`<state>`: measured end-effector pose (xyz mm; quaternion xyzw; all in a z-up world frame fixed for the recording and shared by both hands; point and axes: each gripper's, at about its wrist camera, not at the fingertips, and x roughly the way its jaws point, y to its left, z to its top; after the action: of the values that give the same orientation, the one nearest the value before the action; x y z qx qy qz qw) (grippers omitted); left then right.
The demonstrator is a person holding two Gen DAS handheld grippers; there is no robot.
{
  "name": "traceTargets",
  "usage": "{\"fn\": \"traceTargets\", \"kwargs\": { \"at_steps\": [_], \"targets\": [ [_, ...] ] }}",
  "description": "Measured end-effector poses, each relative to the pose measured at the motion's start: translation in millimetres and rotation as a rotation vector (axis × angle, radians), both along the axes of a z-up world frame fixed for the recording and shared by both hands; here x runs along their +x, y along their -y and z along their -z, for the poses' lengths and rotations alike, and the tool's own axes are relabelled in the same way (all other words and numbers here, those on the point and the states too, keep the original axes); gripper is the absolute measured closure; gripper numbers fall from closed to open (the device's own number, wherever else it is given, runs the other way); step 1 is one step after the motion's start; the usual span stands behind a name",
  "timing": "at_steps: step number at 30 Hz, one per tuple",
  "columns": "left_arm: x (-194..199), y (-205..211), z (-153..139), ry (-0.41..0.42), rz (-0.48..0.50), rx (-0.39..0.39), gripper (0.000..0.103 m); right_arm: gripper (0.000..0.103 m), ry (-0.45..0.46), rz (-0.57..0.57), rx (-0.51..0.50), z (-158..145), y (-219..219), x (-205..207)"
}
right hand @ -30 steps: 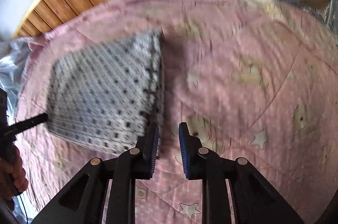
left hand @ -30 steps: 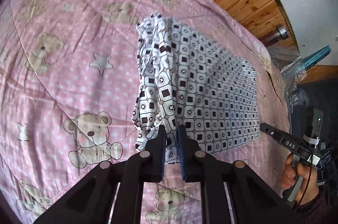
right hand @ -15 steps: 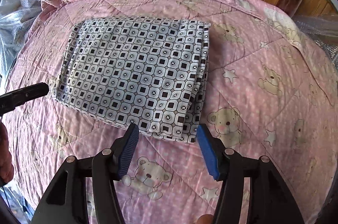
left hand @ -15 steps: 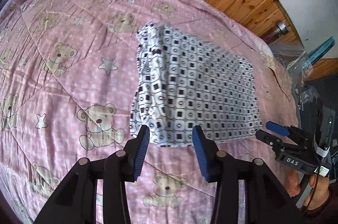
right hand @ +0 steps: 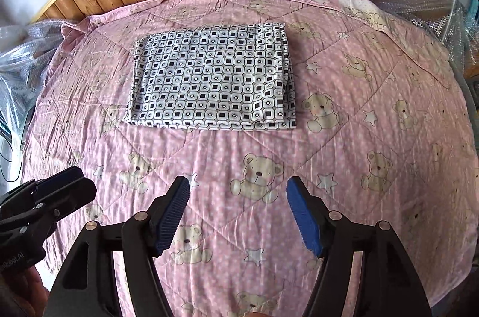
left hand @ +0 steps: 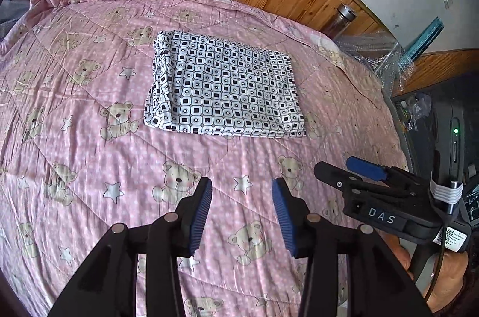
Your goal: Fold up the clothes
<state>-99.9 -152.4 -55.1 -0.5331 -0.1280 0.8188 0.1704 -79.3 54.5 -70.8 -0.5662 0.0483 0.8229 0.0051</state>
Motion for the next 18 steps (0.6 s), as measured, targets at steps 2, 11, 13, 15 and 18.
{"fn": "traceTargets", "kwargs": {
  "at_steps": [2, 11, 13, 15, 18],
  "targets": [
    [8, 2, -5, -0.006, -0.001, -0.004, 0.059, 0.035, -0.002, 0.000, 0.001, -8, 1, 15],
    [27, 12, -34, -0.085, -0.015, -0.076, 0.059, 0.035, -0.008, 0.014, 0.011, -16, 26, 22],
    [29, 14, -37, -0.098, -0.016, -0.091, 0.059, 0.035, -0.027, 0.015, 0.012, -21, 29, 22],
    [30, 15, -39, -0.106, -0.017, -0.101, 0.059, 0.035, -0.049, 0.014, 0.026, -26, 34, 21],
    [32, 17, -40, -0.113, -0.018, -0.113, 0.059, 0.035, -0.065, 0.012, 0.041, -34, 40, 20]
  ]
}}
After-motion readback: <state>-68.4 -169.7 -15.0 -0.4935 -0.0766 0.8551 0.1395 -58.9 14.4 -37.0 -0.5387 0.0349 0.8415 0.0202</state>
